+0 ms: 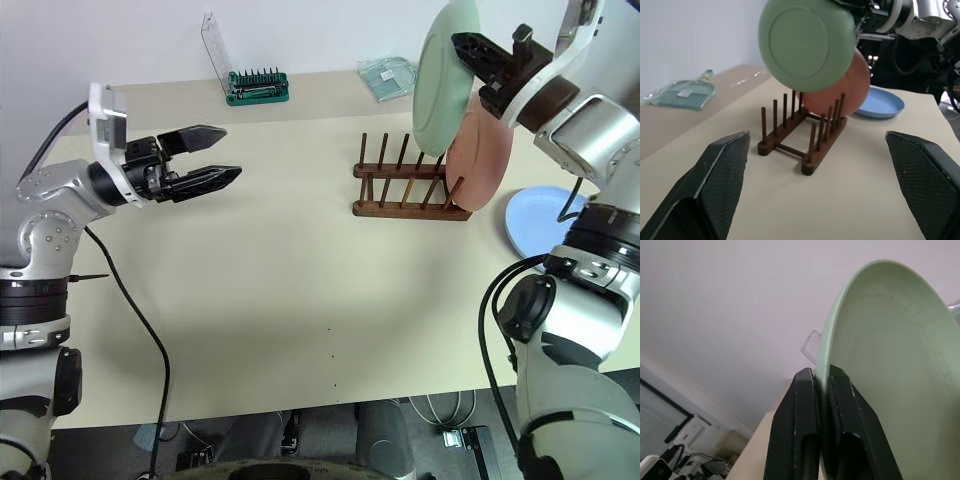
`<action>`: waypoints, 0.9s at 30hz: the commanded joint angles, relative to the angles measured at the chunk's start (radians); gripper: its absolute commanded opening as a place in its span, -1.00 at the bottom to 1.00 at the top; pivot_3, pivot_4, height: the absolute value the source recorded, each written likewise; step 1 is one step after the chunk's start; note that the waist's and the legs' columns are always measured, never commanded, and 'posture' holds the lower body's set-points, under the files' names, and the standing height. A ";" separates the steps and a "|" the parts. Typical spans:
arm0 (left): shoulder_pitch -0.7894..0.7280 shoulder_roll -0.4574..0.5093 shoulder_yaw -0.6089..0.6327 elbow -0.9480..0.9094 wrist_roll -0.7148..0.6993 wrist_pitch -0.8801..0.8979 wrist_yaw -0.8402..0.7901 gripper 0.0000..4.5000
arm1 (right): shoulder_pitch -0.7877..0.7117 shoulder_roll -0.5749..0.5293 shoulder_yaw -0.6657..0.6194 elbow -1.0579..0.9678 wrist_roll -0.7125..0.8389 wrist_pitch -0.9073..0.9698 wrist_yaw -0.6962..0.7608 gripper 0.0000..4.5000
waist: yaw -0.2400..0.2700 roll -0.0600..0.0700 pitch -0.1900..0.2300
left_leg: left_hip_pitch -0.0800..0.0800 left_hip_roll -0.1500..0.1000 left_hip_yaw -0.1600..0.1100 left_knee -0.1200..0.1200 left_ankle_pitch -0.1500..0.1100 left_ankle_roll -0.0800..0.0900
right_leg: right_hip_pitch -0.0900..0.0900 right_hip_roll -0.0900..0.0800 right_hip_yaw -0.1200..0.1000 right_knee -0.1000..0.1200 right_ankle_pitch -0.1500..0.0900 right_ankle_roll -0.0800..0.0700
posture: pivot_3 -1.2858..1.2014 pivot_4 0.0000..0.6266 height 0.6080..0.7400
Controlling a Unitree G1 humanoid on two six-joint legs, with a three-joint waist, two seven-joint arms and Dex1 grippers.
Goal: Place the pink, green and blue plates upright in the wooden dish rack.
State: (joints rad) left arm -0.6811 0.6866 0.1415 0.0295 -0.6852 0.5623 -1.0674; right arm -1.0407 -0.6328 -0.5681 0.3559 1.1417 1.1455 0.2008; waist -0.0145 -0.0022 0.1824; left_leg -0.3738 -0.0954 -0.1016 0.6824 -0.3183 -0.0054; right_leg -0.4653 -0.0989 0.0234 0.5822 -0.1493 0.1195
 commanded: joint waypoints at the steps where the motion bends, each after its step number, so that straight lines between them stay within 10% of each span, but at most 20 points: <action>1: -0.018 0.006 0.030 -0.031 -0.016 0.003 0.004 0.98 | 0.001 0.000 -0.053 -0.024 0.038 0.013 -0.041 -1.00 | 0.000 0.000 0.000 | 0.000 0.000 0.000 0.000 0.000 0.000 | 0.000 0.000 0.000 0.000 0.000 0.000 | 0.03 -0.52 1.00; 18: -0.036 -0.007 0.023 -0.001 0.031 -0.034 0.056 0.98 | 0.151 0.027 -0.036 -0.059 -0.006 -0.083 0.093 -1.00 | 0.000 0.000 0.000 | 0.000 0.000 0.001 0.000 0.000 0.000 | 0.000 0.000 0.000 0.000 0.000 0.000 | 0.03 -0.52 1.00; 27: -0.051 -0.015 0.022 0.011 0.042 -0.033 0.048 1.00 | 0.170 0.006 -0.002 -0.045 -0.069 -0.129 0.180 0.94 | -0.001 0.000 0.000 | 0.000 0.000 0.001 0.000 0.000 0.000 | 0.000 0.000 0.000 0.000 0.000 0.000 | 0.03 -0.52 1.00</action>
State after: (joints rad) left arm -0.7113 0.6668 0.1413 0.0576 -0.6415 0.5487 -1.0198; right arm -0.8634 -0.6037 -0.5732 0.3387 1.0917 1.0536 0.3498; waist -0.0154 -0.0022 0.1824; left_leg -0.3734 -0.0952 -0.1010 0.6828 -0.3183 -0.0054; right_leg -0.4649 -0.0988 0.0235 0.5823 -0.1491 0.1198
